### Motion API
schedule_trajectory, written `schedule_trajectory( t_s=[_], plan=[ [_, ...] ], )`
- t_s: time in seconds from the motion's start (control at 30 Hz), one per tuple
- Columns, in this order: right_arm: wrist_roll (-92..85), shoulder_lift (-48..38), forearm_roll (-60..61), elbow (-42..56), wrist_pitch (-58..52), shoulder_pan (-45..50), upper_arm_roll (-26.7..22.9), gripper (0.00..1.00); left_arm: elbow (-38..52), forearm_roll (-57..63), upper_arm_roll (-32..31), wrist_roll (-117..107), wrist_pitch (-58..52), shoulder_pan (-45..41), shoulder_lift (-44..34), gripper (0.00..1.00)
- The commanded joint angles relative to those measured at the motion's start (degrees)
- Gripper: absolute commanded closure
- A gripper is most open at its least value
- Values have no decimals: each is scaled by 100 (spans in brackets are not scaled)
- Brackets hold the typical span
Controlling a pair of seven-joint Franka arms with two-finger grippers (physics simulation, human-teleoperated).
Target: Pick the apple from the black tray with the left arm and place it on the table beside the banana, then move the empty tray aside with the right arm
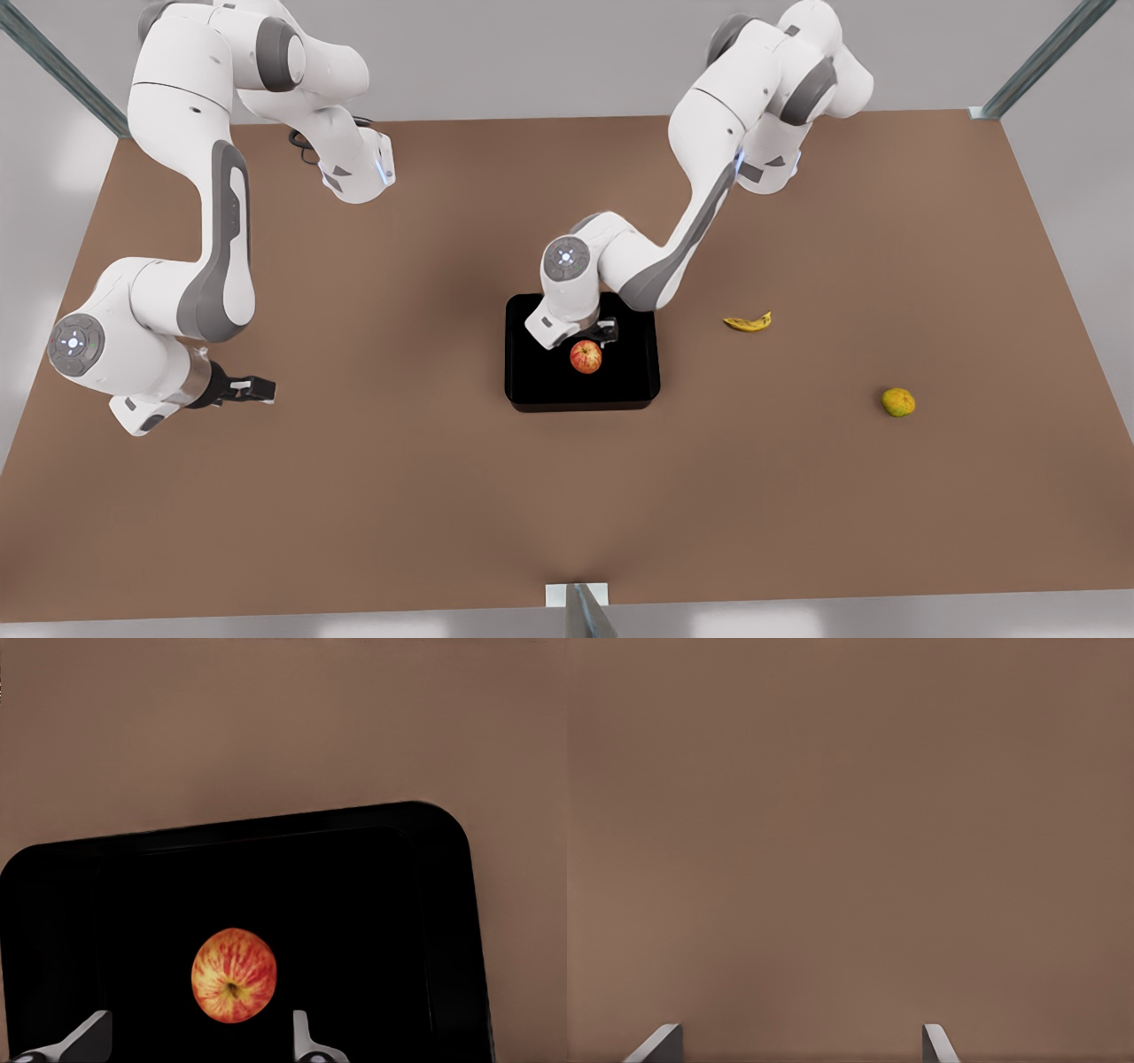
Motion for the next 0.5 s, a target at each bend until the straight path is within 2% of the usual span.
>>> schedule_trajectory(
  t_s=[0.0, 0.07, 0.13, 0.4, 0.47],
  plan=[
    [-148, -7, -1, 3, -16, -1, -4, 0, 10, 197, 53, -3549, 1021, 9, 211, 0],
    [-166, -7, -1, 3, -16, -1, -13, 0, -43, 513, 44, -3549, 1074, -26, 281, 0],
    [-192, 2, -1, 3, -16, -1, -12, 0, -553, 522, 44, -3575, 1769, -17, 272, 0],
    [-174, -7, -9, 3, -16, -1, -21, 0, -957, 777, 36, -3566, 1813, -167, 149, 0],
    [-183, -7, -9, 3, -16, -1, -21, 0, -1422, 838, 36, -3557, 2216, -184, -53, 0]
  ],
)
